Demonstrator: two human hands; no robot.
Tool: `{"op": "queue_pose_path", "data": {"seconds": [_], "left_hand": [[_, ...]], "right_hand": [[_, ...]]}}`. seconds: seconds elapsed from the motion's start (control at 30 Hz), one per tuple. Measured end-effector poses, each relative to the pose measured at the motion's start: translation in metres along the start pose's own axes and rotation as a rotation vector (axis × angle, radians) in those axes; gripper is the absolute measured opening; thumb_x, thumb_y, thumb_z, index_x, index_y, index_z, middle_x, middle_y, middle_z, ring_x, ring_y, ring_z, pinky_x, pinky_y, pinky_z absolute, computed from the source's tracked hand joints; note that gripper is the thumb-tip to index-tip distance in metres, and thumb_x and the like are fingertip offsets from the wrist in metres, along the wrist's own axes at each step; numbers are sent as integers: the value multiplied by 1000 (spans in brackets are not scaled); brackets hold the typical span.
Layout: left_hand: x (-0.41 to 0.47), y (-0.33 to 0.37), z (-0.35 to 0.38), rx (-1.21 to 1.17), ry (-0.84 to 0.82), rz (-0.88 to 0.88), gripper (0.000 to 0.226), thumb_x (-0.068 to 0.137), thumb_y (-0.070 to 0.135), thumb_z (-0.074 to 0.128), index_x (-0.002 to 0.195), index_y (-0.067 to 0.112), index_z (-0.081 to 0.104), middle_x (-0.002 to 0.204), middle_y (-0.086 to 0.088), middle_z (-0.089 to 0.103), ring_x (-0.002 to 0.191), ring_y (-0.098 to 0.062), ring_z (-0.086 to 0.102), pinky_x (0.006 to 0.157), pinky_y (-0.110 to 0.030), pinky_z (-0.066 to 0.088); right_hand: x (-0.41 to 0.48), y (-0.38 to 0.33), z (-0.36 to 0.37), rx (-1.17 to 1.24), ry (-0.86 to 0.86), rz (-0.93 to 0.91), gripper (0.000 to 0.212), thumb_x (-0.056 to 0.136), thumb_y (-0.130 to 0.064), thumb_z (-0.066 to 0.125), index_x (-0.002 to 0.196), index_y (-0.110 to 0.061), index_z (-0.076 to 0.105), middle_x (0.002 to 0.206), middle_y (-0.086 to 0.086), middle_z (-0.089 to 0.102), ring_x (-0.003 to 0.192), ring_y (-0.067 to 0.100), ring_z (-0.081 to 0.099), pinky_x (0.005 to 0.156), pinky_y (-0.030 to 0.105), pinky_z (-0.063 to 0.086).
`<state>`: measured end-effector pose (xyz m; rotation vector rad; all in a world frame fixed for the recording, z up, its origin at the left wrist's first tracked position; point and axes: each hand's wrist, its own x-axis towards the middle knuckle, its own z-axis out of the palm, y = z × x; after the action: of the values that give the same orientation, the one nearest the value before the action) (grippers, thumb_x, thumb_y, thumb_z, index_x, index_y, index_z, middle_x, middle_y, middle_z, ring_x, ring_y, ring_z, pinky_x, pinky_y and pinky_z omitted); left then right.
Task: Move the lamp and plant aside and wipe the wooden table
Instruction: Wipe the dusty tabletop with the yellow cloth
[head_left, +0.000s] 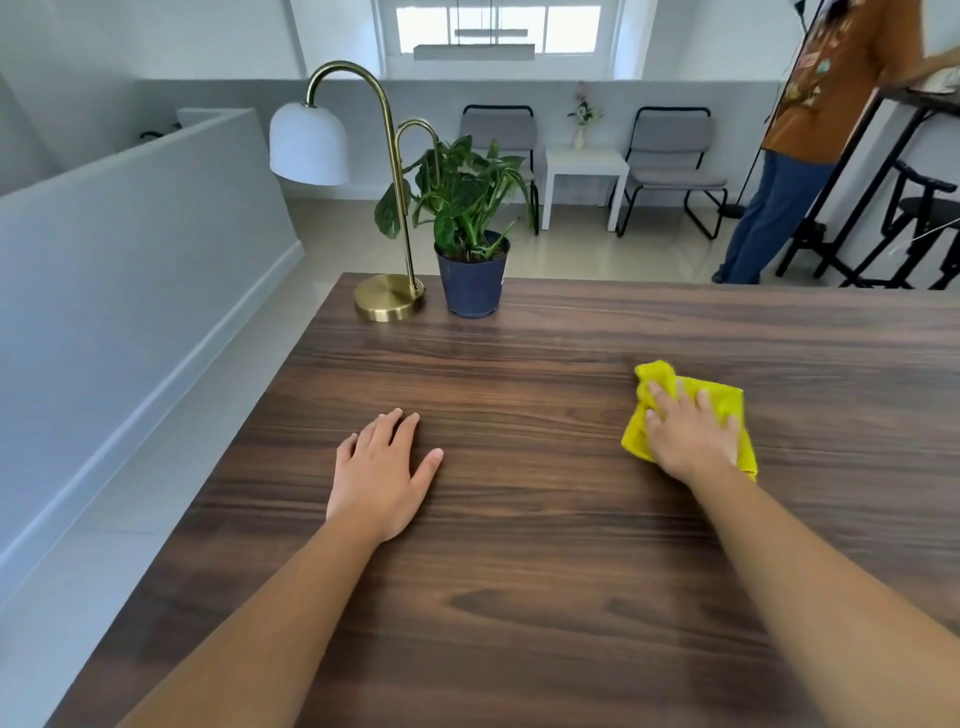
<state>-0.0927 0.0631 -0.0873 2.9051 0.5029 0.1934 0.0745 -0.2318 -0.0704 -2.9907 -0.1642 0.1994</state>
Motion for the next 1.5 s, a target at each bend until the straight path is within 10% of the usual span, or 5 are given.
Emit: {"op": "queue_pose_path", "data": {"seconds": [0.2, 0.5, 0.8, 1.17, 1.5], "left_hand": [[-2, 5, -5, 43, -4, -23, 63, 92, 59, 27, 145, 25, 27, 155, 0, 26, 144, -18, 20, 116, -41, 17], [-32, 21, -9, -7, -11, -137, 60, 93, 51, 35, 143, 17, 33, 153, -6, 29, 141, -25, 27, 113, -44, 23], [-55, 37, -8, -7, 18, -174, 58, 95, 47, 36, 144, 16, 32, 153, -7, 30, 141, -24, 26, 114, -44, 22], [-60, 30, -3, -23, 26, -158, 59, 95, 49, 31, 146, 20, 28, 156, -2, 25, 145, -19, 18, 117, -41, 16], [-59, 30, -3, -22, 32, -162, 60, 94, 51, 31, 146, 21, 26, 156, -2, 25, 144, -19, 19, 117, -41, 17]], "right_hand": [[-116, -53, 39, -63, -66, -844, 53, 97, -38, 26, 146, -49, 8, 160, -15, 11, 149, 15, 4, 118, 45, 4], [-80, 117, -7, -39, 9, -39, 52, 100, -36, 28, 149, -37, 12, 161, -3, 14, 149, 21, 8, 118, 50, 14], [-211, 1, 32, -41, -90, -876, 54, 94, -39, 24, 146, -48, 13, 160, -15, 9, 149, 16, 3, 118, 41, -3], [-122, 127, 1, 2, 48, -104, 51, 99, -31, 29, 148, -39, 17, 161, -5, 15, 149, 20, 7, 119, 46, 12], [-127, -20, 29, -40, -30, -609, 51, 98, -45, 22, 147, -47, 7, 162, -10, 1, 149, 23, -4, 119, 49, 0]]}}
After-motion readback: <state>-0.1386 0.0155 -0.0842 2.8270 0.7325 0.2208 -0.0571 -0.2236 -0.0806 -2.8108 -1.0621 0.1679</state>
